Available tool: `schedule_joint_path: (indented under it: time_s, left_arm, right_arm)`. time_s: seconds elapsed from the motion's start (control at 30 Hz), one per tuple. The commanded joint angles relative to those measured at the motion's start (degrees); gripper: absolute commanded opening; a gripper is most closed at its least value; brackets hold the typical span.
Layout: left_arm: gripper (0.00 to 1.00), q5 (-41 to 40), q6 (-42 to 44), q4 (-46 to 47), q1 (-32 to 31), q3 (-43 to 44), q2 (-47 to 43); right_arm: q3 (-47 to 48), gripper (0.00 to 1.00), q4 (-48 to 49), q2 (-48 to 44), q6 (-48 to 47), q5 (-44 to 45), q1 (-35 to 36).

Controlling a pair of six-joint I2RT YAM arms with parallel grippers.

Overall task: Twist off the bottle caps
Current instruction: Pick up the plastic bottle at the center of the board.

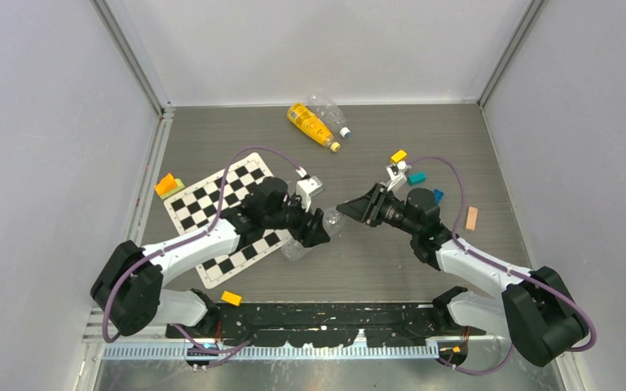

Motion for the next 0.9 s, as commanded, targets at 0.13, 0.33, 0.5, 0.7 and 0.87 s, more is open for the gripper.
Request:
schedule_joint_path:
  time_s: [0.13,0.33,0.5,0.7,0.87]
  left_arm:
    - [0.39,-3.0,-0.9,2.5,-0.2,0.1,-2.5]
    - [0.26,-6.5,3.1,0.4,-0.6,-0.8,-4.4]
    - [0.23,-18.5,12.7,0.0,-7.3,-3.0,-7.6]
    - [0.22,-36.6,21.5,2.9,-13.8,-5.9,-9.5]
    - [0.21,-45.1,24.4,5.7,-16.6,-7.2,-9.8]
  right_arm:
    - [1.1,0.08,1.3,0.7,0.1,0.0,0.4]
    - [2.4,0.45,-6.1,-1.2,-0.1,3.9,0.4]
    - [4.4,0.59,-15.8,-5.6,0.5,10.6,0.4]
    - [5.7,0.59,-21.9,-8.7,1.4,10.3,0.4]
    - [6.9,0.54,-22.2,-8.1,2.3,4.7,0.3]
